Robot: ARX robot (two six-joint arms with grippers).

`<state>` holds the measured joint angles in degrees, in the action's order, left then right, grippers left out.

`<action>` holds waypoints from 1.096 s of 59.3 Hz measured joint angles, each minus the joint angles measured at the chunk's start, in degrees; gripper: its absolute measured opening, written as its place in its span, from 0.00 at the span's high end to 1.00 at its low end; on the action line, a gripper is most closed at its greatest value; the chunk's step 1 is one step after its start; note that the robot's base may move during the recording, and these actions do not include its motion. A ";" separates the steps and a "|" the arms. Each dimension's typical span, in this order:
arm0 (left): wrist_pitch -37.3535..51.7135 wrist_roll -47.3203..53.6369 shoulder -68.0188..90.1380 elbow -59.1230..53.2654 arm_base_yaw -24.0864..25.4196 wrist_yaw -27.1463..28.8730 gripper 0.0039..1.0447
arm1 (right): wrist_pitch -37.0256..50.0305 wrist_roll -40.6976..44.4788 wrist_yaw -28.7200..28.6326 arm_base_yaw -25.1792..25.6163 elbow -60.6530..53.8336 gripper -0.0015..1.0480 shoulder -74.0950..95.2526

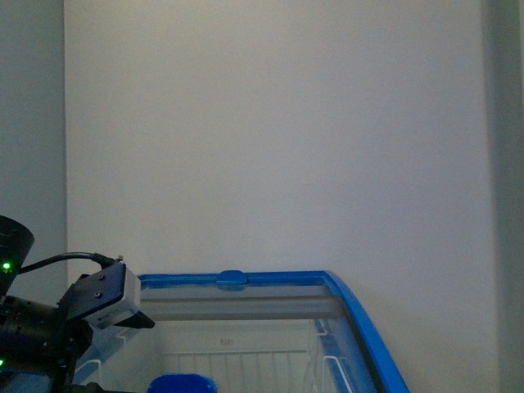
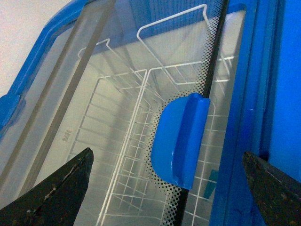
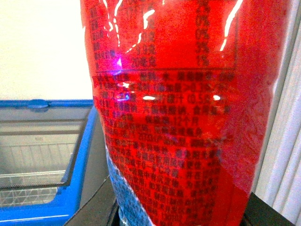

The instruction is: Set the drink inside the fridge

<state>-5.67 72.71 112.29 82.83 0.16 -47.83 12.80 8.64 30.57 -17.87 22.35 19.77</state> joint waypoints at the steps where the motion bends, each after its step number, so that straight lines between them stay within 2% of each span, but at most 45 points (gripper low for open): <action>1: -0.15 0.22 0.39 0.50 -0.13 0.17 0.08 | 0.00 0.00 -0.02 0.00 0.00 0.64 0.00; 26: -0.76 0.98 10.32 12.70 -2.58 3.78 0.08 | 0.00 0.00 -0.02 0.00 0.00 0.64 0.00; 32: 4.76 -0.72 14.19 16.22 -3.19 3.76 0.07 | 0.00 0.00 0.07 0.00 0.00 0.64 0.00; 34: 11.50 -2.95 17.35 19.37 -3.78 4.79 0.07 | 0.00 0.00 0.11 0.00 0.00 0.64 0.00; 36: 16.26 -4.68 20.35 22.25 -4.39 7.93 0.07 | 0.00 0.00 0.07 0.00 0.00 0.64 0.00; 37: 21.46 -5.55 22.67 25.94 -4.79 11.52 0.07 | 0.00 0.00 0.00 0.00 0.00 0.64 0.00; 39: 25.44 -6.23 25.14 29.35 -5.16 17.09 0.07 | 0.00 0.00 -0.13 0.00 0.00 0.64 0.00; 43: 38.86 -9.86 34.88 46.12 -5.31 36.68 0.07 | 0.00 0.00 -0.48 0.00 0.00 0.64 0.00; 45: 42.18 -12.98 37.24 52.02 -4.85 42.27 0.07 | 0.00 0.00 -0.07 0.00 0.00 0.64 0.00; 47: 44.78 -15.45 37.51 54.21 -4.52 45.59 0.07 | 0.00 0.00 0.44 0.07 0.00 0.64 0.00; 52: 48.35 -21.35 34.64 54.12 -3.80 50.47 0.07 | 0.02 0.00 0.76 0.11 0.00 0.64 0.00; 56: 47.65 -27.58 29.11 50.53 -3.17 53.94 0.07 | 0.02 0.00 0.59 0.11 0.00 0.64 0.00; 65: 43.74 -43.65 10.95 35.78 -1.01 53.94 0.07 | 0.02 0.00 -0.31 0.02 0.00 0.64 0.02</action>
<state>38.06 29.06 123.24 118.61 -0.84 6.11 12.82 8.64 30.26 -17.85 22.35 19.79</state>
